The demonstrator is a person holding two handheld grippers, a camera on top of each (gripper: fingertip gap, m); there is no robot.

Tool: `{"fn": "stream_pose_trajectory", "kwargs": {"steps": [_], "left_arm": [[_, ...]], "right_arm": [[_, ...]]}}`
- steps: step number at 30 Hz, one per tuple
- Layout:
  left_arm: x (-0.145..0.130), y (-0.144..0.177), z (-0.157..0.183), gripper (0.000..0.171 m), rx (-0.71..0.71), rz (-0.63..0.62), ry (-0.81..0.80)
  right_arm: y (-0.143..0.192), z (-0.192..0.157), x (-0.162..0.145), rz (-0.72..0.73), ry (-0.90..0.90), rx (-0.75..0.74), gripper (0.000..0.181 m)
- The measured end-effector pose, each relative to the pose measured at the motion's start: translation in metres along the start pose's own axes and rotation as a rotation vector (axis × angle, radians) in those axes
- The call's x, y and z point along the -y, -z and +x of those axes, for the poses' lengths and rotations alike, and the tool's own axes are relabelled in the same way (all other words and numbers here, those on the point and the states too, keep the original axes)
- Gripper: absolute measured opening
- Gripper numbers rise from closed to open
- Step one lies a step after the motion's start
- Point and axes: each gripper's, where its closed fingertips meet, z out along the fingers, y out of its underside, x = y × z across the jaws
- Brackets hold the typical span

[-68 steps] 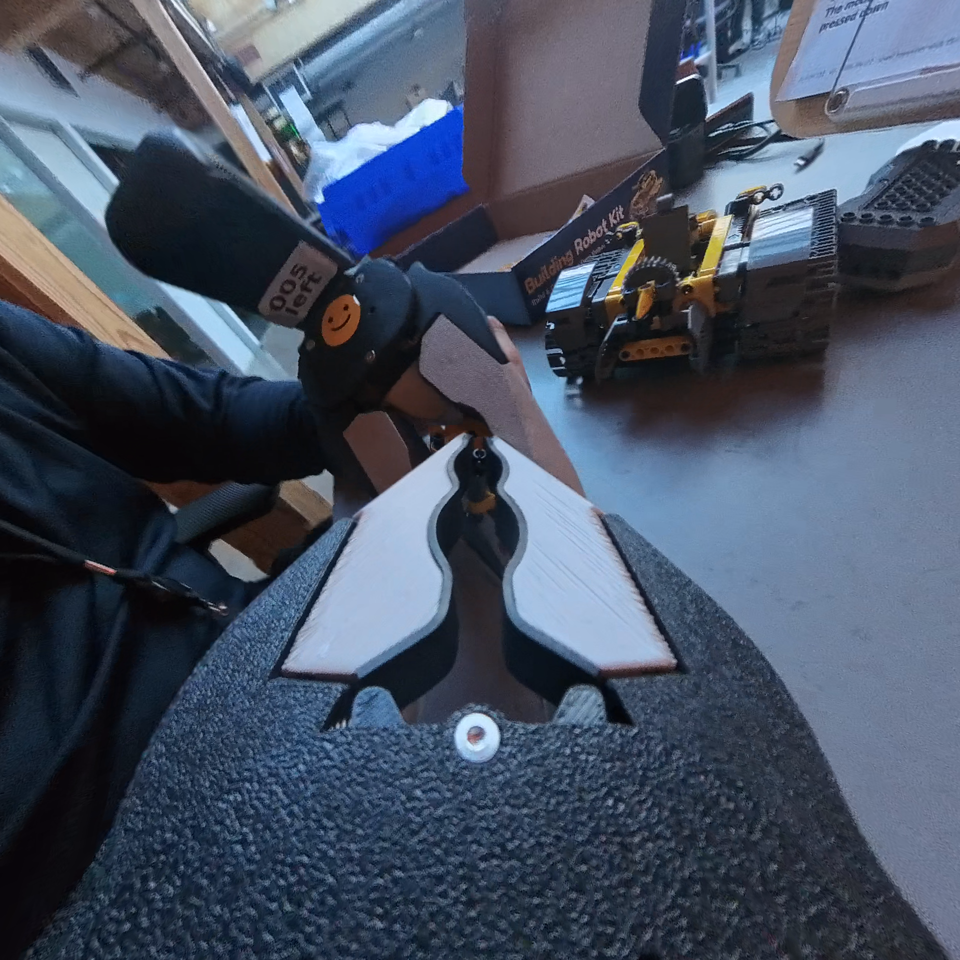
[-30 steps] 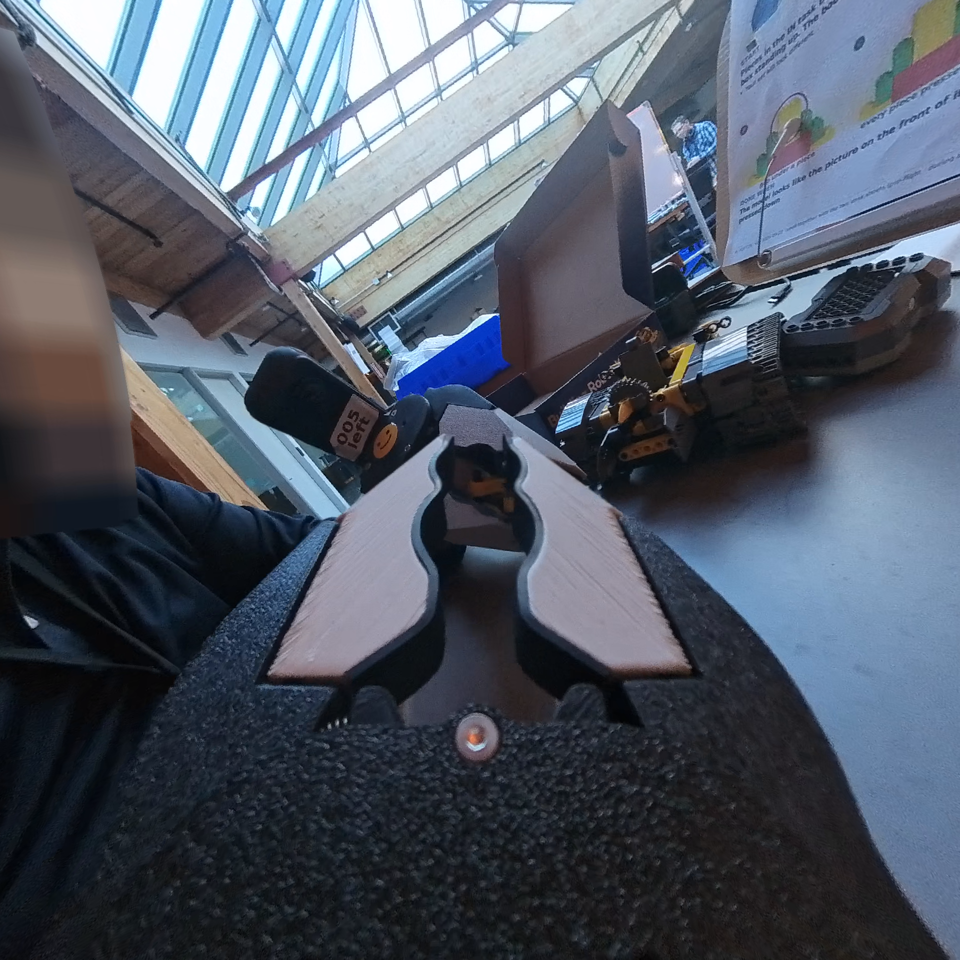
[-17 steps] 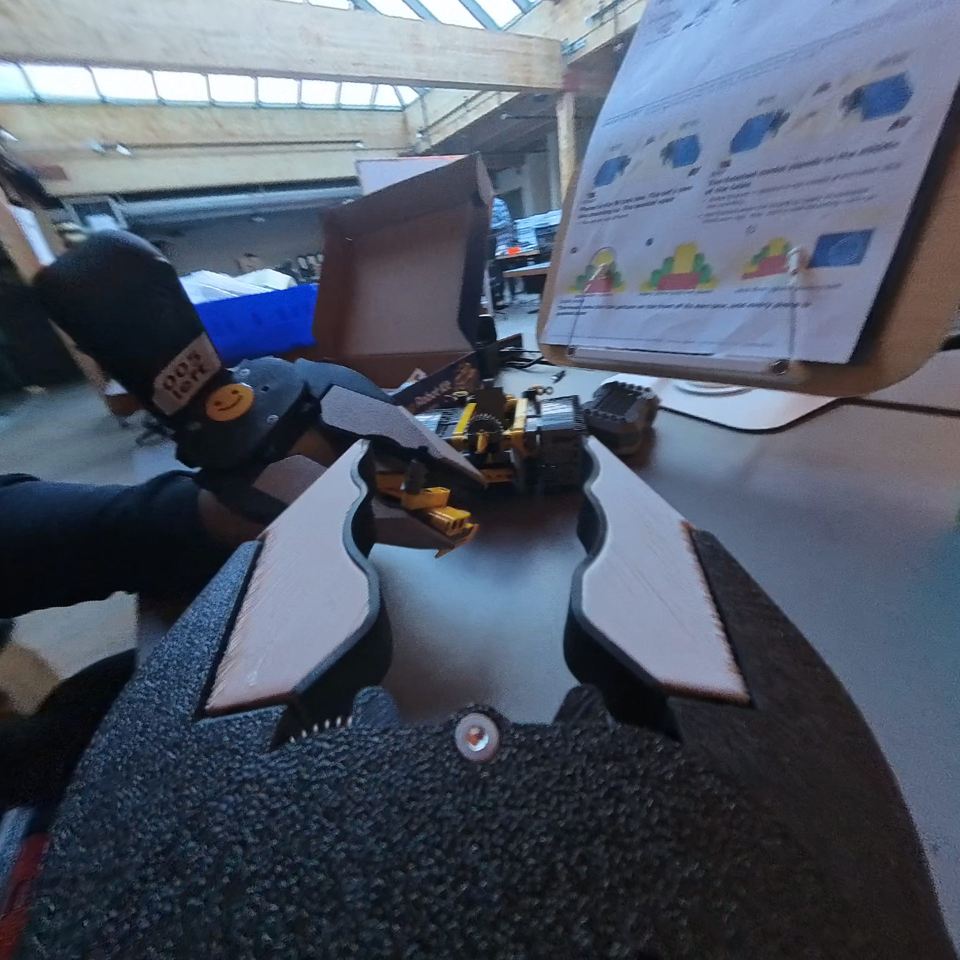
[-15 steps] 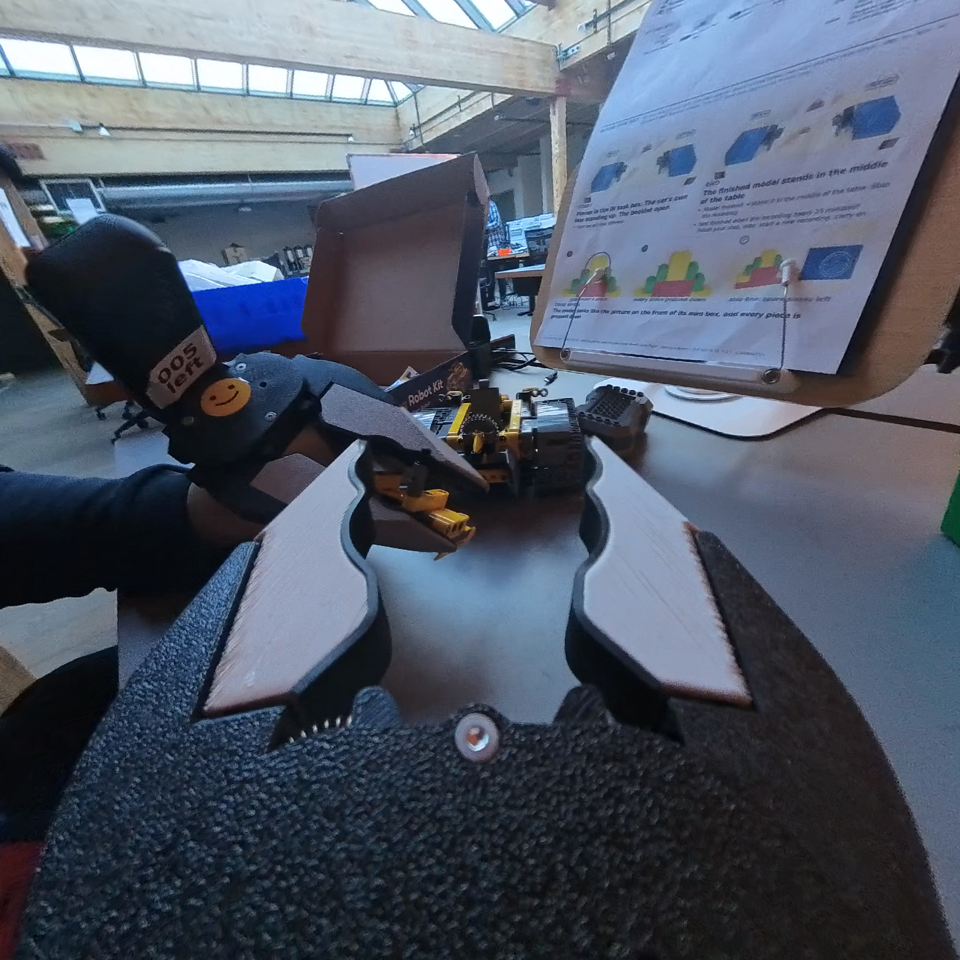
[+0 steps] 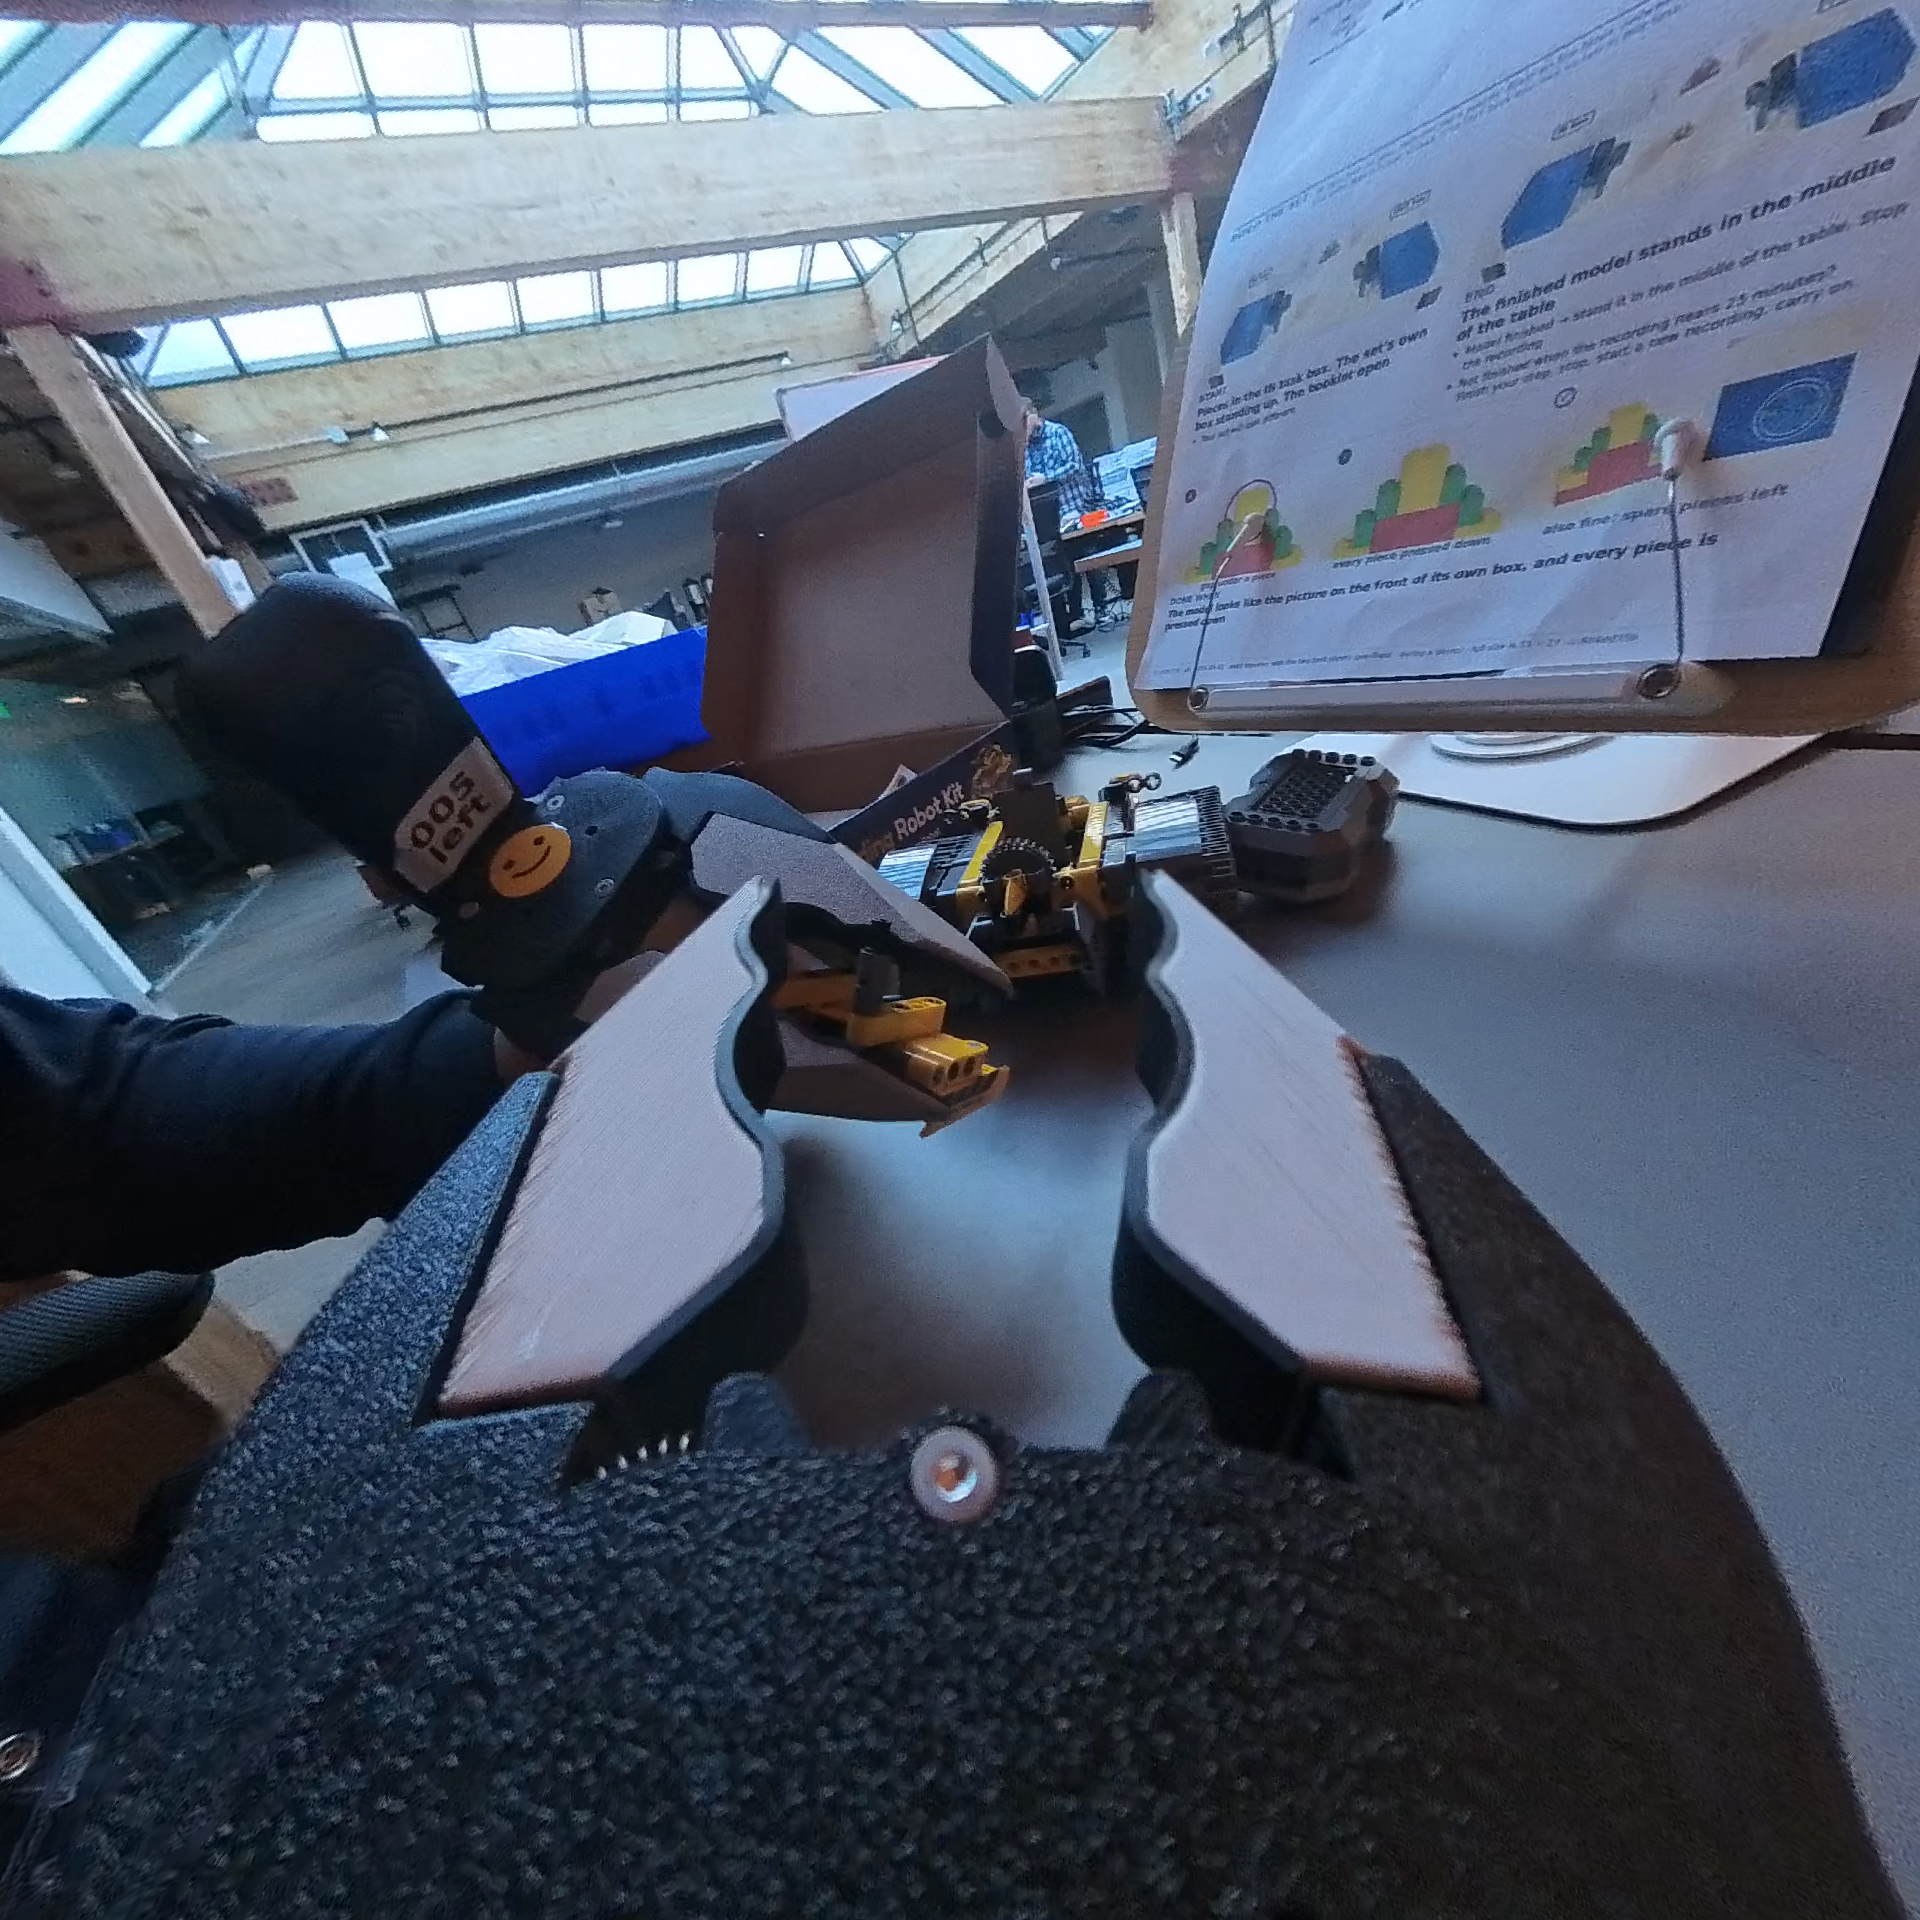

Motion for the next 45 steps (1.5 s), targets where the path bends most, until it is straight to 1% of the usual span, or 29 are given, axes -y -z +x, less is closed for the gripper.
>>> {"fn": "stream_pose_trajectory", "kwargs": {"steps": [6,8,12,15,21,22,26,28,30,32,33,36,38,40,43,45], "left_arm": [[0.002,0.001,-0.001,0.027,0.005,0.010,-0.003],[0.003,0.001,-0.001,0.027,0.007,0.011,-0.009],[0.001,0.001,-0.002,0.027,0.017,0.007,-0.023],[0.003,0.002,-0.003,0.027,0.020,0.016,-0.024],[0.002,0.001,-0.002,0.027,0.018,0.009,-0.035],[0.001,0.001,-0.002,0.027,0.015,0.008,-0.034],[0.001,0.001,-0.001,0.027,0.014,0.004,-0.032],[0.000,0.001,-0.001,0.027,0.015,0.004,-0.034],[-0.001,0.000,-0.002,0.027,0.014,-0.002,-0.031],[-0.004,-0.001,-0.003,0.028,0.016,-0.012,-0.027],[-0.006,-0.002,-0.003,0.027,0.014,-0.015,-0.020],[-0.005,-0.002,-0.004,0.027,0.007,-0.002,-0.003],[-0.006,-0.002,-0.005,0.027,0.003,-0.002,-0.002],[-0.007,-0.002,-0.004,0.027,-0.006,0.002,-0.010],[-0.012,-0.005,-0.006,0.027,-0.007,-0.016,-0.020],[-0.012,-0.005,-0.008,0.027,-0.005,-0.015,-0.012]], "right_arm": [[-0.002,-0.002,-0.004,-0.030,0.072,-0.030,0.066],[-0.003,-0.002,-0.005,-0.041,0.108,-0.051,0.071],[0.000,0.007,-0.005,-0.058,0.196,-0.143,0.076],[0.004,0.012,-0.002,-0.042,0.214,-0.185,0.075],[0.003,0.012,-0.004,-0.059,0.246,-0.193,0.073],[0.002,0.012,-0.005,-0.067,0.255,-0.195,0.070],[0.000,0.008,-0.010,-0.096,0.287,-0.188,0.050],[0.001,0.006,-0.012,-0.111,0.289,-0.176,0.027],[0.004,0.008,-0.013,-0.126,0.292,-0.199,0.000],[0.016,0.028,-0.010,-0.132,0.307,-0.348,0.000],[0.021,0.034,-0.007,-0.123,0.312,-0.394,0.000],[0.023,0.032,-0.004,-0.095,0.286,-0.364,0.000],[0.020,0.032,-0.006,-0.111,0.264,-0.344,0.010],[0.019,0.033,-0.009,-0.133,0.258,-0.355,0.014],[0.014,0.031,-0.018,-0.190,0.228,-0.342,0.009],[0.014,0.035,-0.020,-0.205,0.215,-0.348,0.012]]}}
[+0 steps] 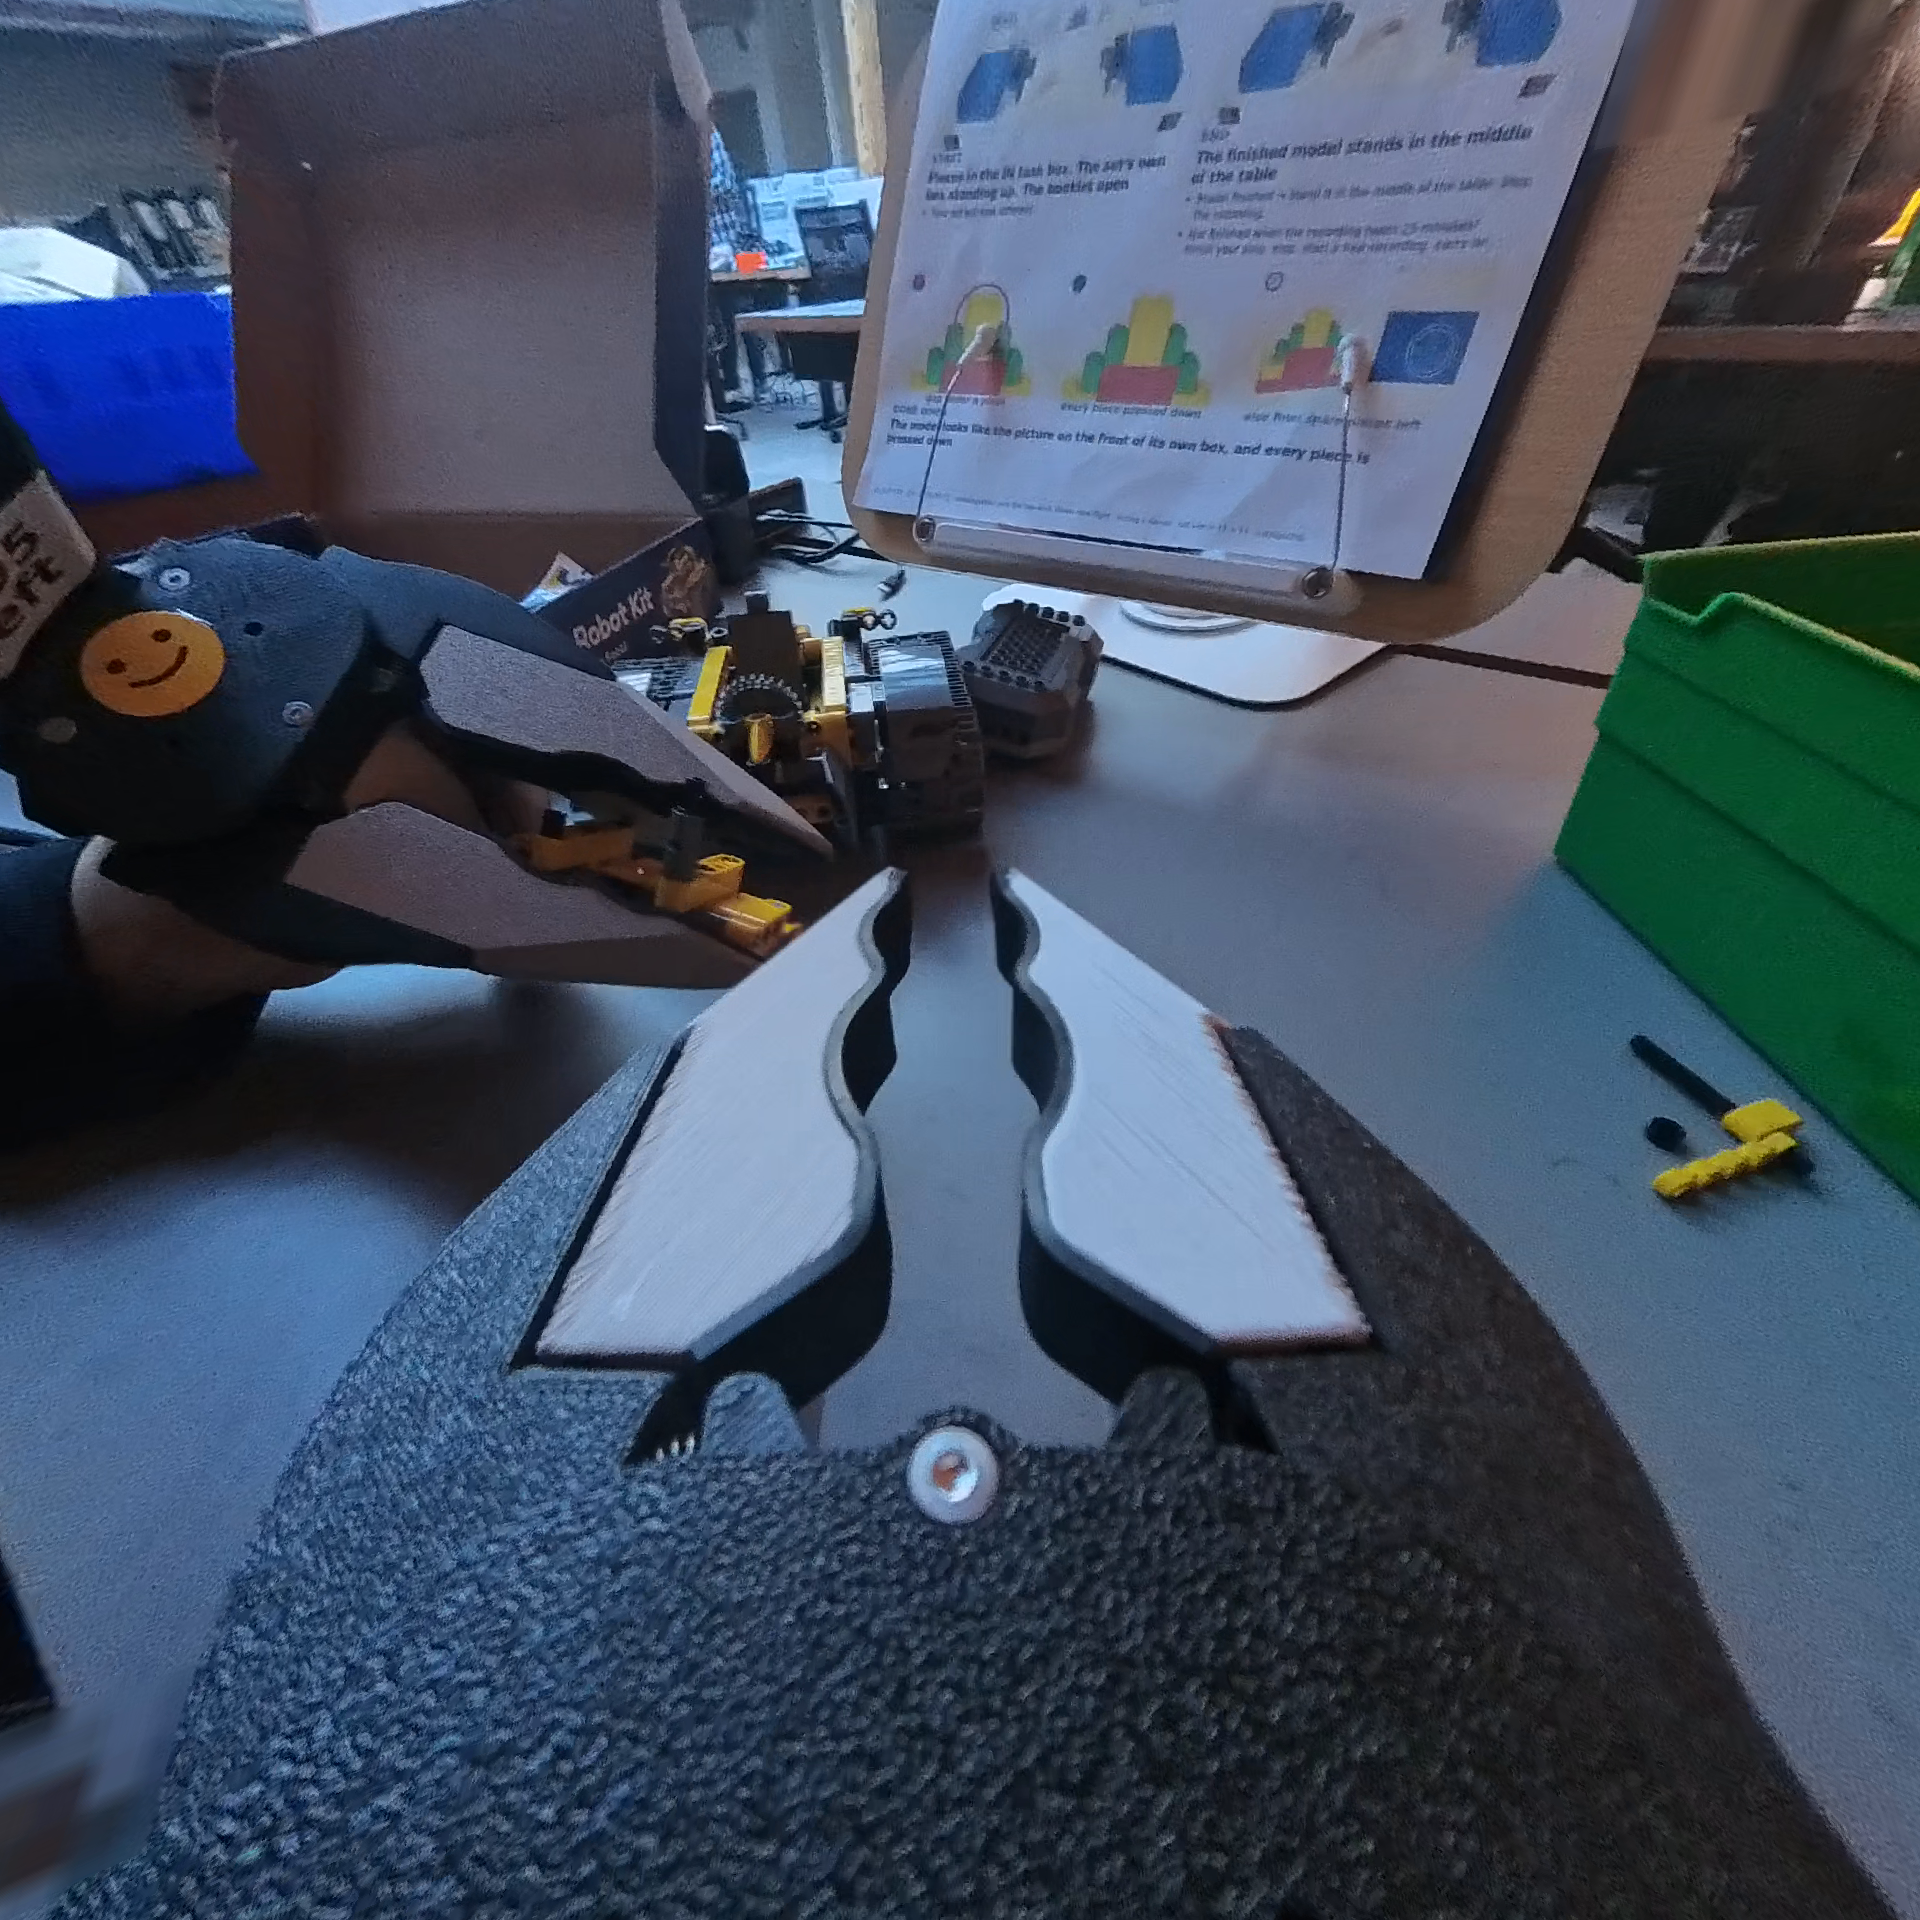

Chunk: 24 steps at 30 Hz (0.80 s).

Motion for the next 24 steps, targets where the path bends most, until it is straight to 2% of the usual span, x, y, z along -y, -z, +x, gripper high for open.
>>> {"fn": "stream_pose_trajectory", "kwargs": {"steps": [4,9,15,20,23,24], "left_arm": [[0.002,0.004,-0.007,0.027,0.027,0.008,0.002],[0.003,0.005,-0.007,0.027,0.021,0.019,0.008],[0.007,0.001,0.011,0.027,-0.029,0.029,-0.074],[0.008,0.002,0.016,0.027,-0.037,0.034,-0.108],[0.010,0.002,0.017,0.027,-0.042,0.041,-0.100],[0.010,0.001,0.017,0.027,-0.044,0.040,-0.102]], "right_arm": [[0.012,0.029,0.001,-0.013,0.052,-0.111,0.019],[0.040,0.065,-0.007,-0.129,0.172,-0.302,0.020],[0.031,0.017,-0.003,-0.099,0.140,-0.085,0.021],[0.041,0.031,0.003,-0.133,0.147,-0.141,0.023],[0.041,0.013,-0.002,-0.162,0.094,-0.026,0.010],[0.039,0.010,-0.005,-0.177,0.085,-0.012,0.019]]}}
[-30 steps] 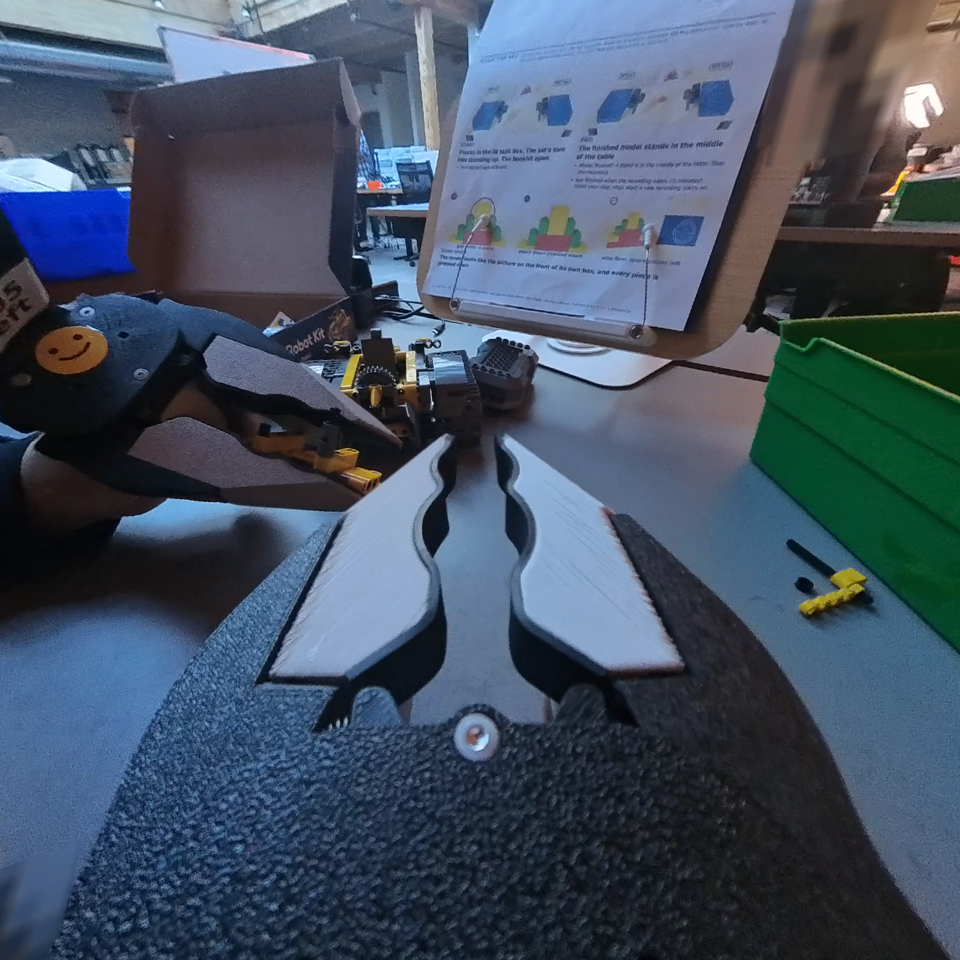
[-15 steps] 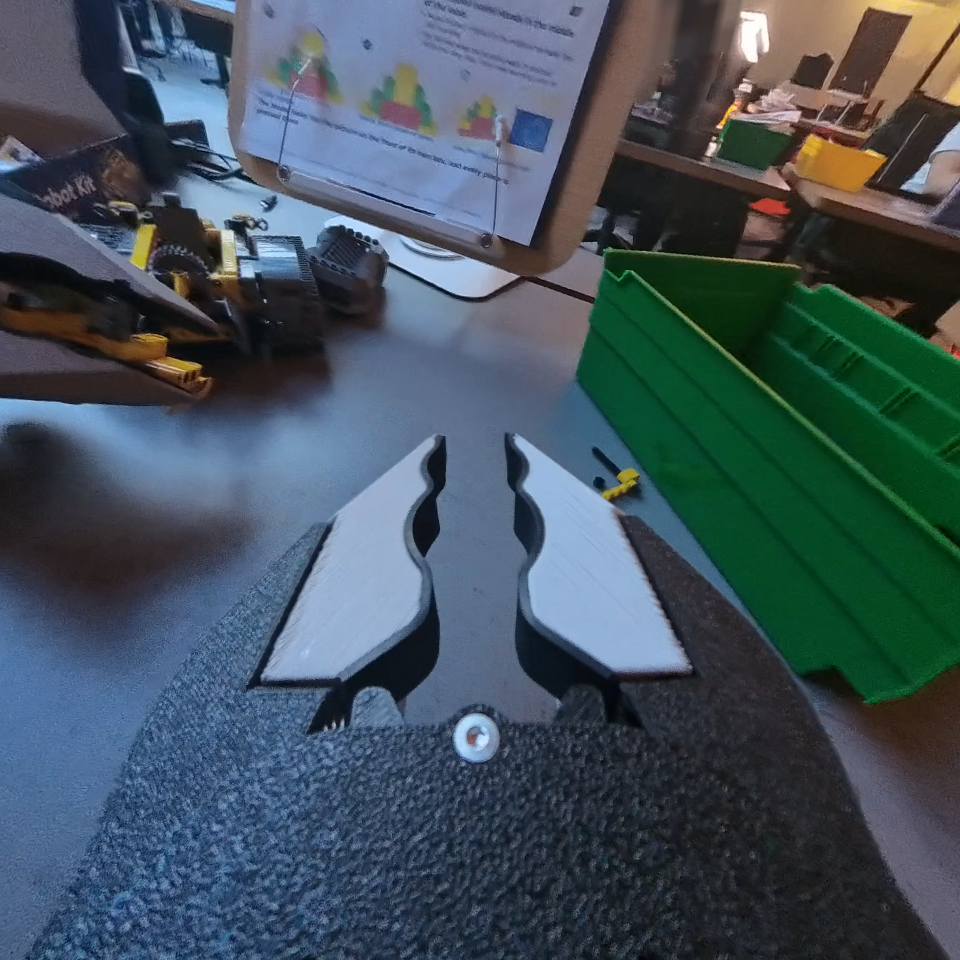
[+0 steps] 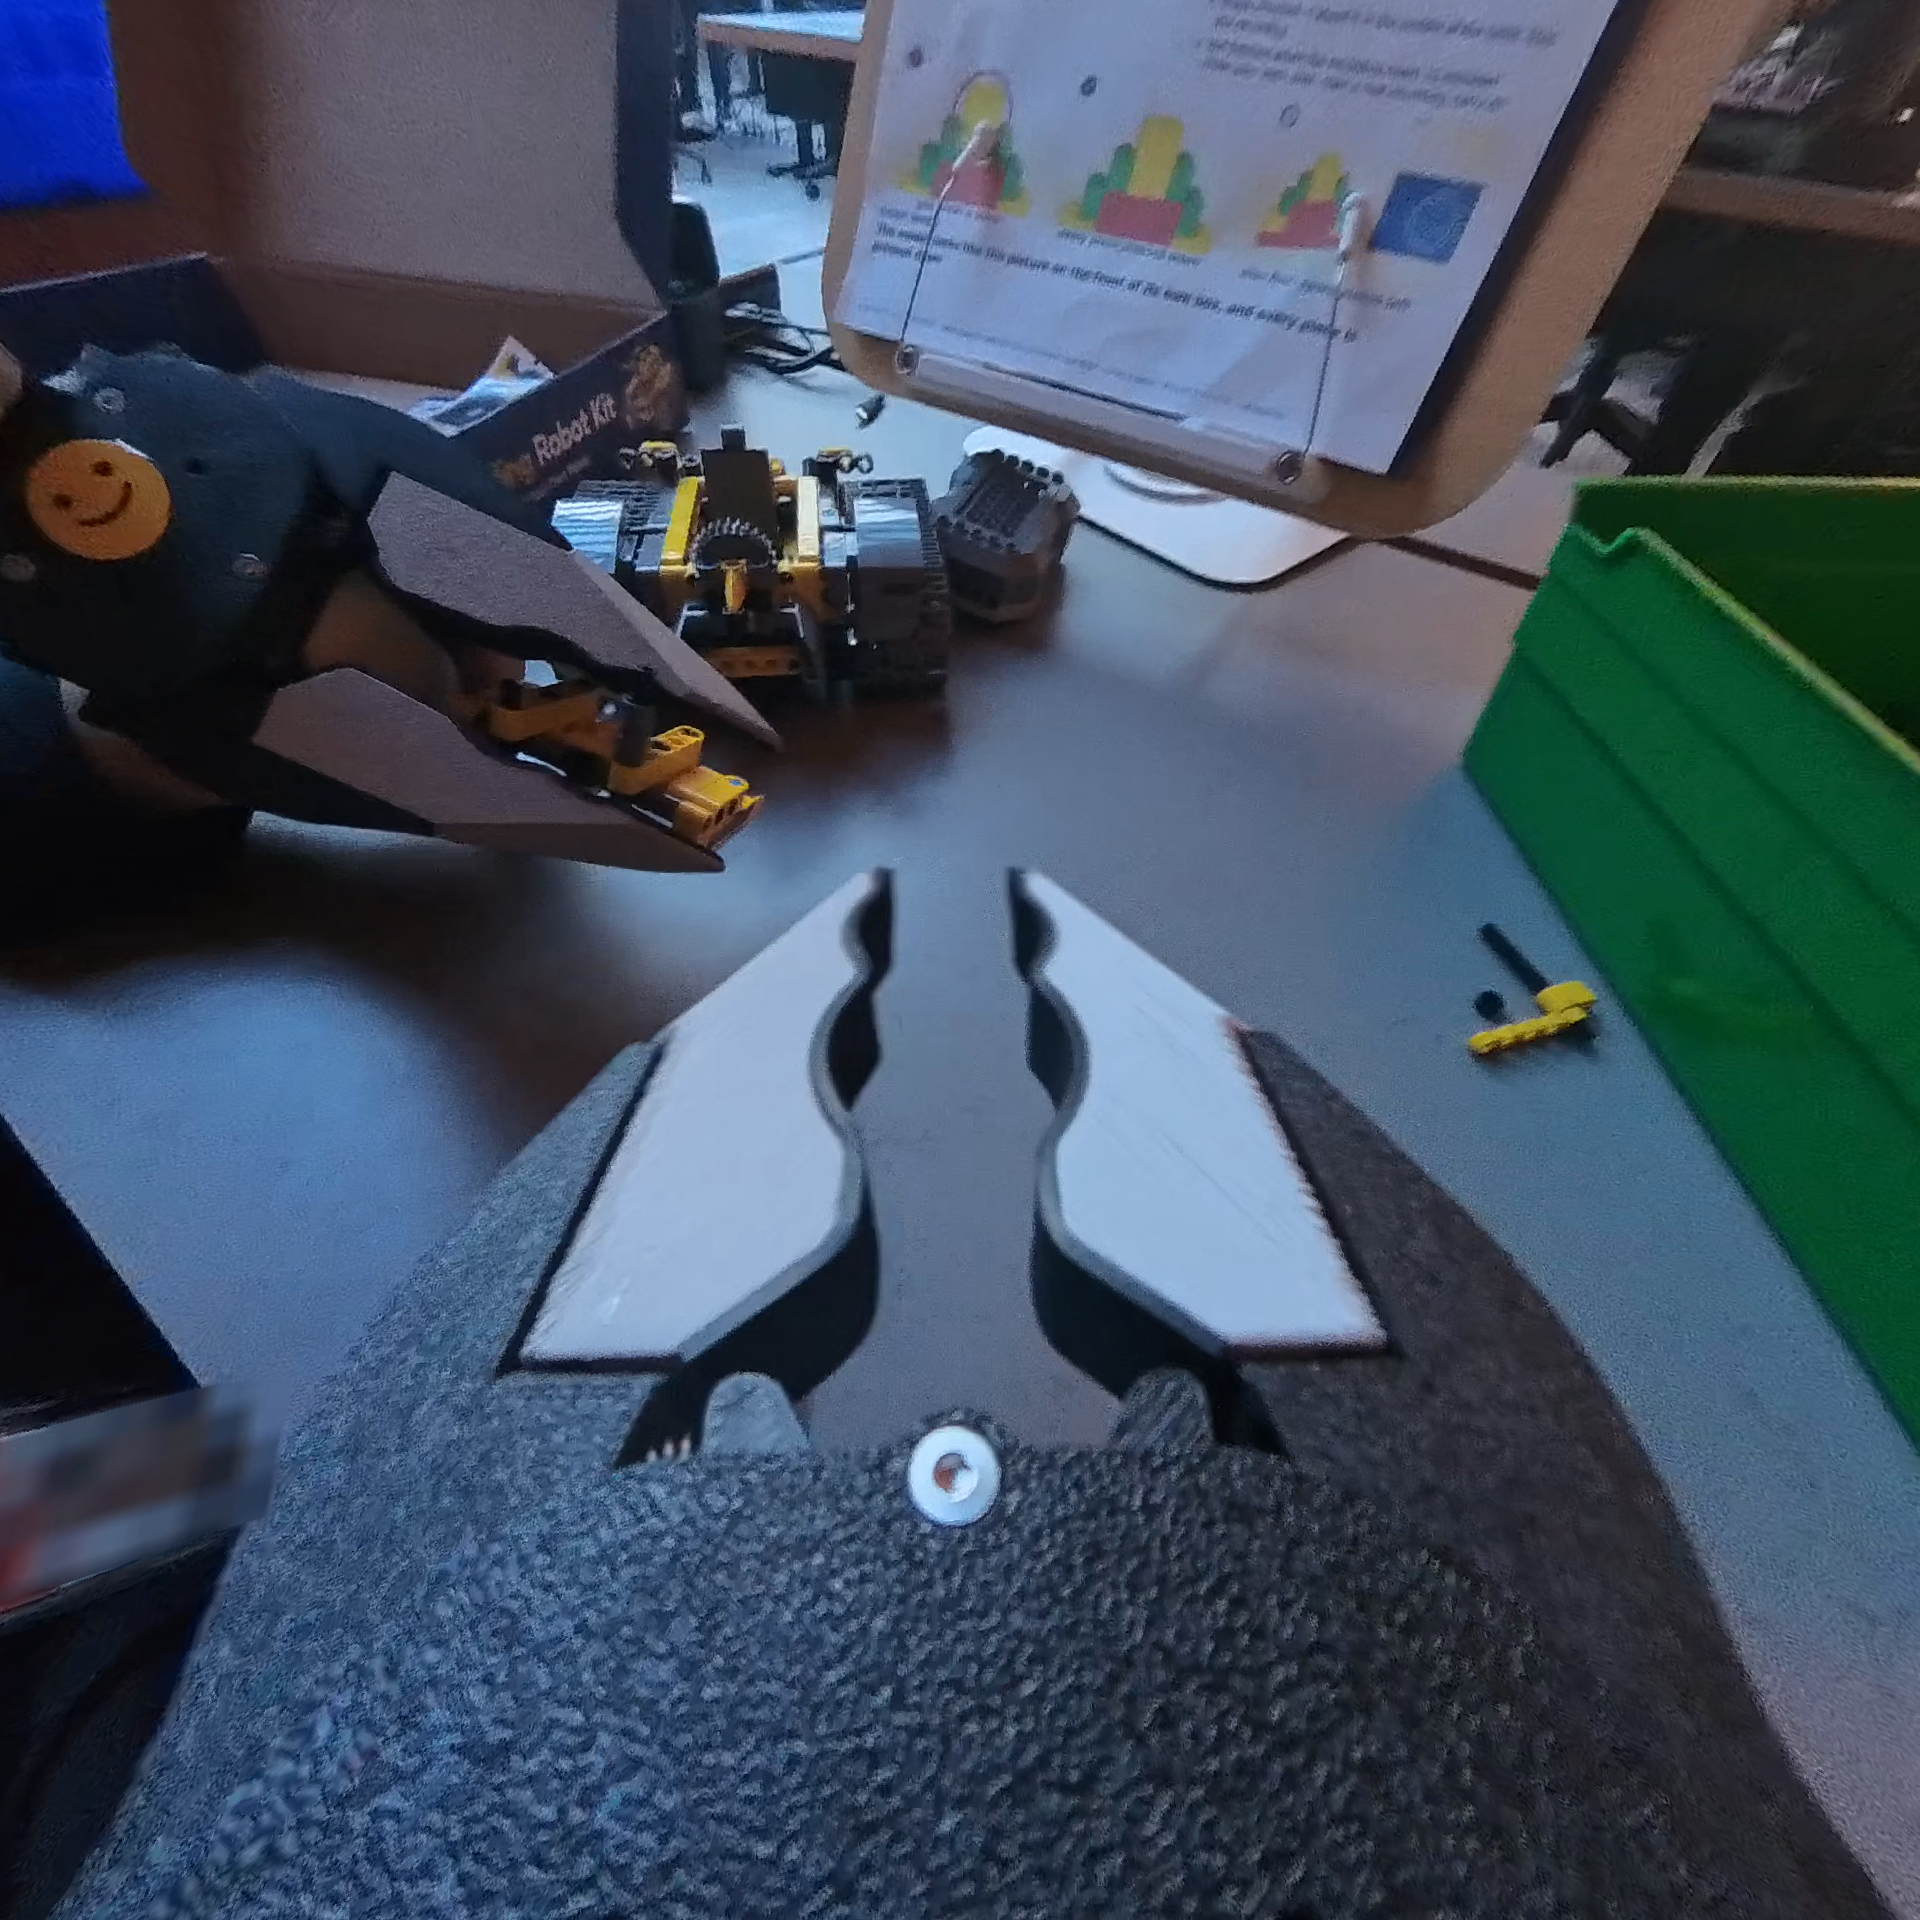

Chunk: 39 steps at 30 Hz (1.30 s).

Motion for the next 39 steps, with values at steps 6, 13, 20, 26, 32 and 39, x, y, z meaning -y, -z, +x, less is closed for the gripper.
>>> {"fn": "stream_pose_trajectory", "kwargs": {"steps": [6,13,20,26,32,39], "left_arm": [[0.003,0.000,0.006,0.027,-0.012,0.004,-0.033],[0.003,-0.001,0.009,0.027,-0.025,0.005,-0.041],[-0.005,-0.004,0.008,0.027,0.008,-0.060,-0.078],[-0.018,-0.010,0.006,0.027,0.001,-0.127,0.004],[-0.018,-0.009,0.004,0.027,-0.018,-0.106,0.076],[-0.013,-0.003,0.001,0.061,-0.038,-0.076,0.097]], "right_arm": [[-0.014,-0.037,0.008,0.075,-0.046,0.161,0.000],[-0.028,-0.066,0.019,0.108,-0.243,0.356,0.007],[-0.053,-0.072,0.007,0.030,-0.283,0.314,0.011],[-0.060,-0.076,0.004,0.025,-0.345,0.341,0.009],[-0.067,-0.072,0.000,-0.001,-0.344,0.318,0.008],[-0.068,-0.069,-0.008,-0.042,-0.347,0.316,0.000]]}}
